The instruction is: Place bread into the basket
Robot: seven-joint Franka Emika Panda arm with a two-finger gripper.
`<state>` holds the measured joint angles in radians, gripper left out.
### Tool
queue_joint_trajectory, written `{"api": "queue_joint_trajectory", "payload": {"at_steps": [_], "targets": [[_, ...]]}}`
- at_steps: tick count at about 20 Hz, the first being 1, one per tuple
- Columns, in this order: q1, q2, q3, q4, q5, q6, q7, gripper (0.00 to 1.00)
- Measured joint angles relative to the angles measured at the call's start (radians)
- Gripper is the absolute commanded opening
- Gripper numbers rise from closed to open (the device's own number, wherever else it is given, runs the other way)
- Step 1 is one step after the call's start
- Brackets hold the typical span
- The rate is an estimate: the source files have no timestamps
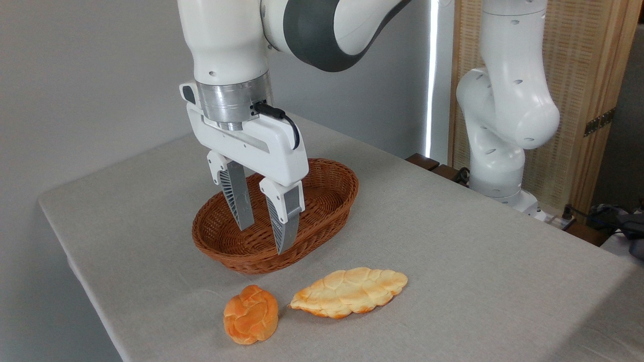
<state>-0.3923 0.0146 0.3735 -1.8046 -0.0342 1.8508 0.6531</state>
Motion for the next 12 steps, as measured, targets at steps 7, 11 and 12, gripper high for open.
{"api": "queue_joint_trajectory", "payload": {"at_steps": [7, 11, 12], "targets": [[-0.001, 0.000, 0.000, -0.001, 0.000, -0.008, 0.000, 1.00], [-0.003, 0.001, -0.001, -0.004, 0.000, -0.005, 0.001, 1.00], [-0.003, 0.002, -0.001, -0.005, 0.001, 0.007, 0.002, 1.00]]}}
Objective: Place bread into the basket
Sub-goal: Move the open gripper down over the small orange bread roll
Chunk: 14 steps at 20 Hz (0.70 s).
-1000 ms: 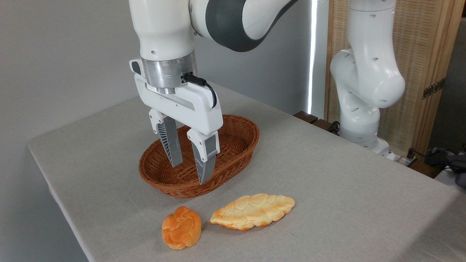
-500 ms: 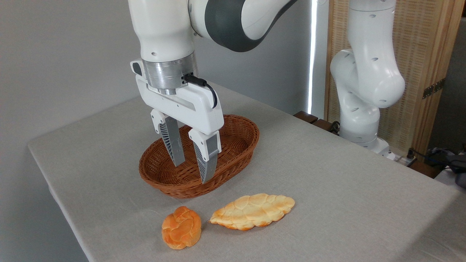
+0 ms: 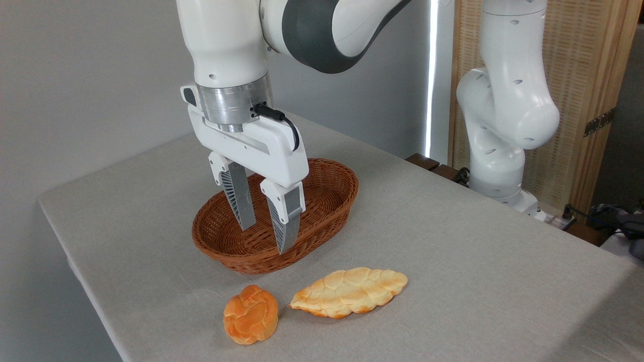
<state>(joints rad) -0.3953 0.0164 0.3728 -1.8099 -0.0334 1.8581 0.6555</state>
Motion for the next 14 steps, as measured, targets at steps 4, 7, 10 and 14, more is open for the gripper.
{"api": "queue_joint_trajectory", "payload": {"at_steps": [4, 7, 10, 14], "targets": [[0.001, 0.016, 0.000, -0.022, 0.000, 0.089, 0.000, 1.00], [0.004, 0.031, 0.001, -0.064, 0.000, 0.186, 0.000, 1.00], [0.008, 0.047, 0.002, -0.101, 0.000, 0.280, 0.000, 1.00], [0.011, 0.088, 0.003, -0.117, 0.000, 0.354, 0.000, 1.00]]}}
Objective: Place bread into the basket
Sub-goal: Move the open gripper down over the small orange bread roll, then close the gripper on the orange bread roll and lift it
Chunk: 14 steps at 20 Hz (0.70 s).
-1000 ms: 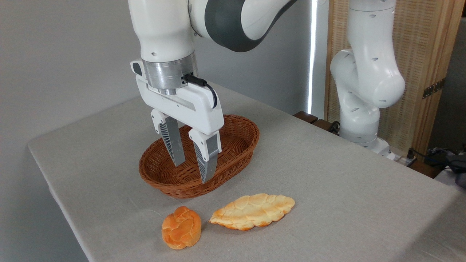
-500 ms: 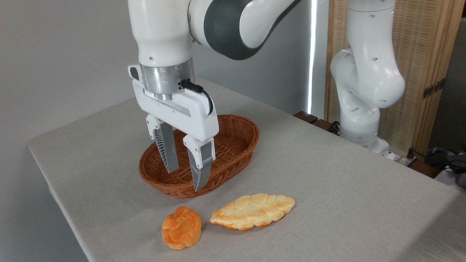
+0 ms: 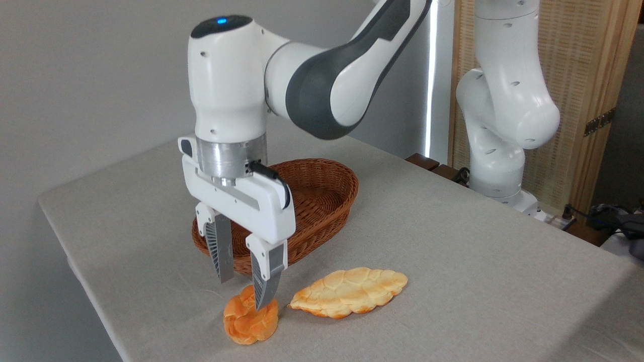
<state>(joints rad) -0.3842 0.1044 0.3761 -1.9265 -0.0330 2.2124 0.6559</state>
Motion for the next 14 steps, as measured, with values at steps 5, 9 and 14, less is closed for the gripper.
{"api": "queue_joint_trajectory", "payload": {"at_steps": [5, 9, 14], "targets": [[0.001, 0.034, 0.001, -0.016, 0.000, 0.050, 0.000, 1.00], [0.002, 0.057, 0.002, -0.022, 0.000, 0.059, 0.000, 1.00], [0.002, 0.063, 0.002, -0.022, 0.000, 0.060, 0.000, 0.46]]}}
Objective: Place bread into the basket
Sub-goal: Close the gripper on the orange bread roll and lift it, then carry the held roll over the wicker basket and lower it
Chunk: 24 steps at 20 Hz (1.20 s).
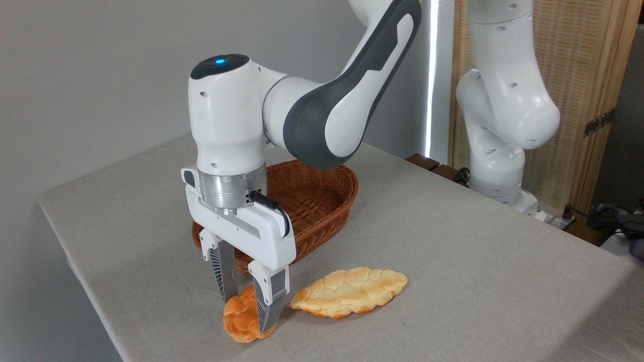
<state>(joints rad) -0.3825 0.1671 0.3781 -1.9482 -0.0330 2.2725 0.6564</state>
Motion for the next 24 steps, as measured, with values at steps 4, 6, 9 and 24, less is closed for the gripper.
{"api": "queue_joint_trajectory", "payload": {"at_steps": [4, 6, 9, 24], "targets": [[0.000, 0.000, 0.000, 0.000, 0.000, 0.000, 0.011, 0.43], [0.000, 0.000, 0.000, 0.000, 0.000, 0.000, 0.013, 0.43], [0.000, 0.000, 0.000, 0.000, 0.000, 0.000, 0.014, 0.43], [0.000, -0.055, 0.025, 0.021, -0.024, 0.000, 0.013, 0.49]]}}
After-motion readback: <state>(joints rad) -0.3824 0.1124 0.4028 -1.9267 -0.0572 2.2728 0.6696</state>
